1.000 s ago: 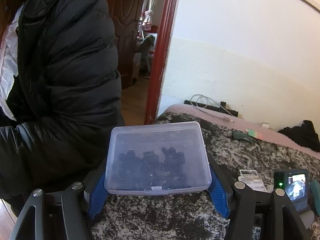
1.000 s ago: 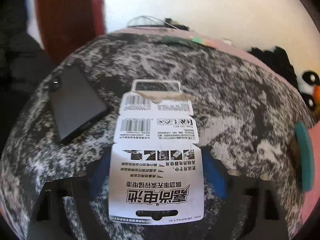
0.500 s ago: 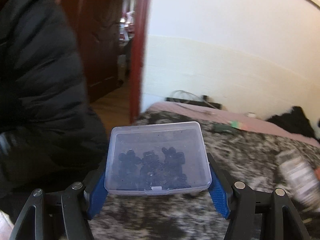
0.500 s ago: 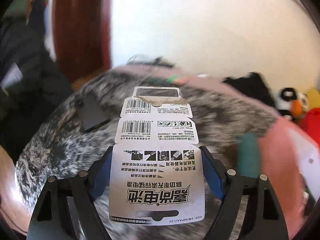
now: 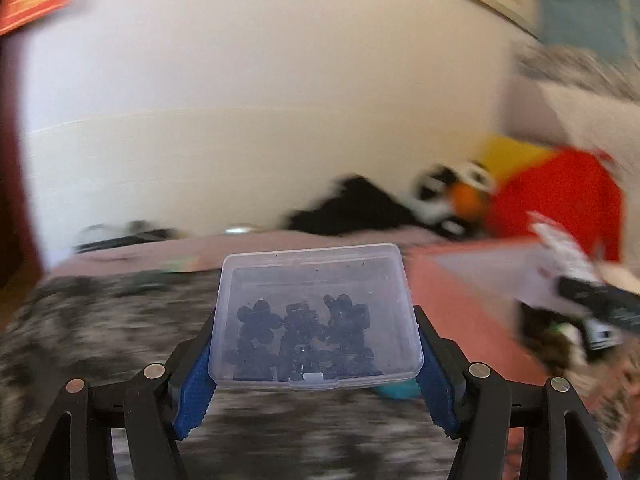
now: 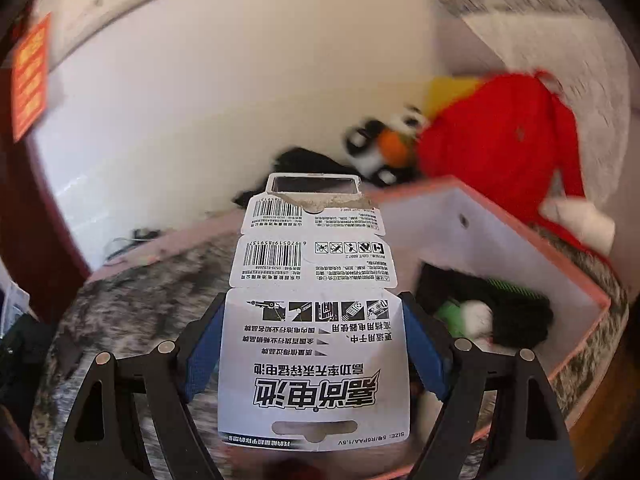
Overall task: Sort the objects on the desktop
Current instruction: 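Carry the battery card and clear box into the pink box and open both tools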
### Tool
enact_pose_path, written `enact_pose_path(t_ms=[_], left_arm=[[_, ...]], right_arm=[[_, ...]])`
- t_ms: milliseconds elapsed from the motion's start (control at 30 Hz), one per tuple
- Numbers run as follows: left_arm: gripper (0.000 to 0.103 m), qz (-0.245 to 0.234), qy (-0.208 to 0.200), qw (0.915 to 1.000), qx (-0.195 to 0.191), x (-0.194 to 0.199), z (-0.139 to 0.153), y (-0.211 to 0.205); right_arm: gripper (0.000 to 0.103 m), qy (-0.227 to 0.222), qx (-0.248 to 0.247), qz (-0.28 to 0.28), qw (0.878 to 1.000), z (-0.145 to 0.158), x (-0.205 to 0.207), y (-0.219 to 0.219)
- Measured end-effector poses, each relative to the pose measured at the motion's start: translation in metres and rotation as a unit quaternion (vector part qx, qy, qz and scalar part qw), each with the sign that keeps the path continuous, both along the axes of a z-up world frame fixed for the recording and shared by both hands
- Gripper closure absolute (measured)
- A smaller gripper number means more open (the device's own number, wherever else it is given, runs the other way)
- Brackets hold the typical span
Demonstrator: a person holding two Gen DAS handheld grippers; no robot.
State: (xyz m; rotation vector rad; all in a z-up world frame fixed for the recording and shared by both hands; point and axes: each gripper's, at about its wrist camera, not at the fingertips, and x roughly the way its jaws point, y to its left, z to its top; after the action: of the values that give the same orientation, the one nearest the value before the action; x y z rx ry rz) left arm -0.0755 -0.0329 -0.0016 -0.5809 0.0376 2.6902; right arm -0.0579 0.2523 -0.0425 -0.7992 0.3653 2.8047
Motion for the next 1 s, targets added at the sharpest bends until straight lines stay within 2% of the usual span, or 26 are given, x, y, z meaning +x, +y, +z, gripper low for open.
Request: enact_pose_path(t_ms=[33, 133, 233, 333, 400, 433, 533, 600, 700, 833, 1000], left_arm=[[0.031, -0.018, -0.006, 0.9998, -0.006, -0.003, -0.002, 0.022], [0.031, -0.061, -0.024, 0.9975, -0.029, -0.015, -0.008, 0.088], [0.031, -0.091, -0.045, 0.9942, -0.034, -0.029, -0.011, 0.148], [0.028, -0.083, -0.081, 0.992, -0.049, -0.046, -0.017, 0.185], [0.012, -0.071, -0.124, 0.989, -0.04, -0.062, -0.021, 0.191], [0.0, -0.064, -0.136, 0.9879, -0.039, -0.066, -0.024, 0.193], [0.0, -0.05, -0.127, 0.989, -0.057, -0.064, -0.031, 0.199], [0.0, -0.045, -0.097, 0.9919, -0.068, -0.054, -0.029, 0.202], [0.0, -0.022, -0.048, 0.9953, -0.082, -0.037, -0.024, 0.197], [0.0, 0.022, -0.01, 0.9947, -0.1, -0.023, -0.019, 0.17], [0.0, 0.079, -0.005, 0.991, -0.108, -0.018, -0.023, 0.117]], right_arm=[[0.019, -0.011, -0.002, -0.004, 1.0, -0.004, -0.003, 0.01], [0.019, -0.006, -0.001, 0.009, 1.0, -0.002, -0.013, 0.026], [0.019, -0.006, -0.026, -0.005, 1.0, -0.004, -0.017, 0.047], [0.017, -0.035, -0.063, -0.062, 0.995, -0.009, -0.023, 0.075], [0.015, -0.043, -0.09, -0.083, 0.991, -0.013, -0.027, 0.089], [0.012, -0.042, -0.105, -0.086, 0.99, -0.014, -0.028, 0.095], [0.003, -0.021, -0.102, -0.097, 0.99, -0.011, -0.023, 0.103], [0.002, 0.0, -0.071, -0.103, 0.992, -0.003, -0.019, 0.099], [0.002, 0.028, -0.056, -0.101, 0.993, 0.007, -0.014, 0.089], [0.001, 0.053, -0.024, -0.081, 0.995, 0.018, -0.008, 0.068], [0.0, 0.066, 0.029, -0.041, 0.997, 0.025, -0.012, 0.02]])
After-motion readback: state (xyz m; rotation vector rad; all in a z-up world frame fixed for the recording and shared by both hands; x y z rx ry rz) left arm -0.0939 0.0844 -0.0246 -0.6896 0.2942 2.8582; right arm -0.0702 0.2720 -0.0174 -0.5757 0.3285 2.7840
